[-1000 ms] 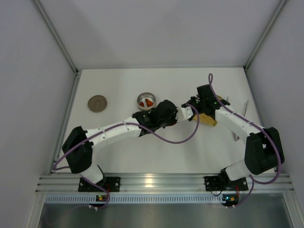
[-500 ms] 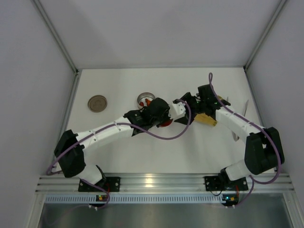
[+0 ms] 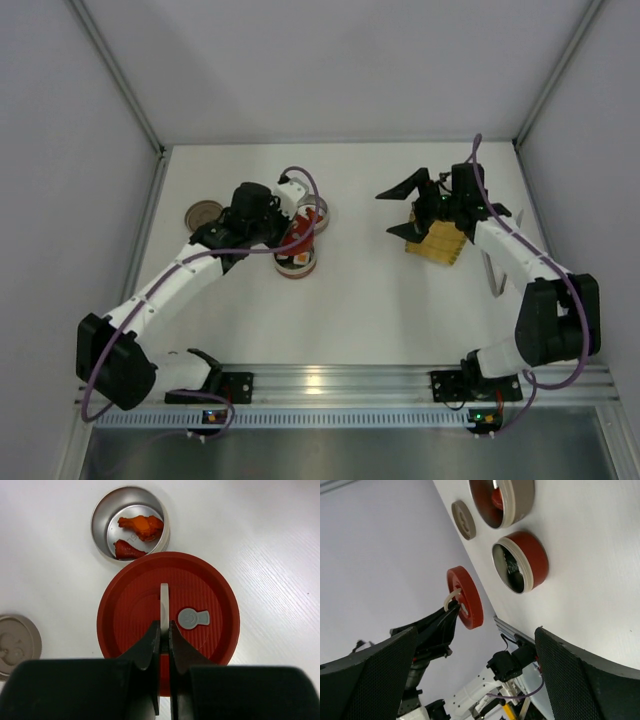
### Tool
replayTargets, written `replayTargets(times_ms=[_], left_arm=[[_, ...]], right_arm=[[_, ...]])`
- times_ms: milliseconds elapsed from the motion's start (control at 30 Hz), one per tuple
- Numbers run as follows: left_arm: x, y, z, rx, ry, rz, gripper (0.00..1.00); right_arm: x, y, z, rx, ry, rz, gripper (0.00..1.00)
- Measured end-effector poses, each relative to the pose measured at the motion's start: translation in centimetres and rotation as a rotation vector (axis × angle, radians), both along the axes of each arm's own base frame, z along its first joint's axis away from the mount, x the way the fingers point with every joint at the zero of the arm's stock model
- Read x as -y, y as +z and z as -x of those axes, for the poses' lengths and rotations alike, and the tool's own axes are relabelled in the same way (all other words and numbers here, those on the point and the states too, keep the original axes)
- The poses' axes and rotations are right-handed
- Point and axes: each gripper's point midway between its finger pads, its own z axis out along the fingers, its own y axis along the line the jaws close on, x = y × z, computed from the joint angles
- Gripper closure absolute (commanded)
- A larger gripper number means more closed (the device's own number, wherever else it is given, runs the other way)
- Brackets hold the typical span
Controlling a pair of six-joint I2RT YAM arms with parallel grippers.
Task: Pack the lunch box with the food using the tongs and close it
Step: Pick up the box lid from the center of the board, then close the box lid on the packing box.
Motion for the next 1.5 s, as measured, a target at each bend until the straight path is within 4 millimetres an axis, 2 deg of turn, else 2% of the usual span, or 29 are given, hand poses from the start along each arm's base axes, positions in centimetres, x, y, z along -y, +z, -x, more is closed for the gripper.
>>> replayTargets(times_ms=[133, 367, 500, 867, 1500], left_arm=[[-1.5, -1.1, 0.4, -0.051, 0.020, 0.053, 1.00], [-1.6, -5.6, 2.5, -0.151, -0.007, 0.054, 1.00], [-1.9, -7.2, 2.9, -0.163, -0.004, 0.048, 1.00], [-1.1, -6.2, 0.8, -0.081, 0.006, 0.079, 1.00], [-0.6, -8.2, -0.3, -0.088, 0.012, 0.079, 1.00]], right_arm=[[0.8, 1.5, -0.9, 0.085, 0.022, 0.003, 0.00], [1.8, 4.7, -2.5, 0.246, 0.081, -0.014, 0.01], [2.6, 5.6, -3.1, 0.291, 0.080, -0.021, 0.01], [2.5, 5.9, -3.5, 0.326, 0.096, -0.038, 0.01], [2.5, 6.0, -3.5, 0.331, 0.099, -0.040, 0.01]])
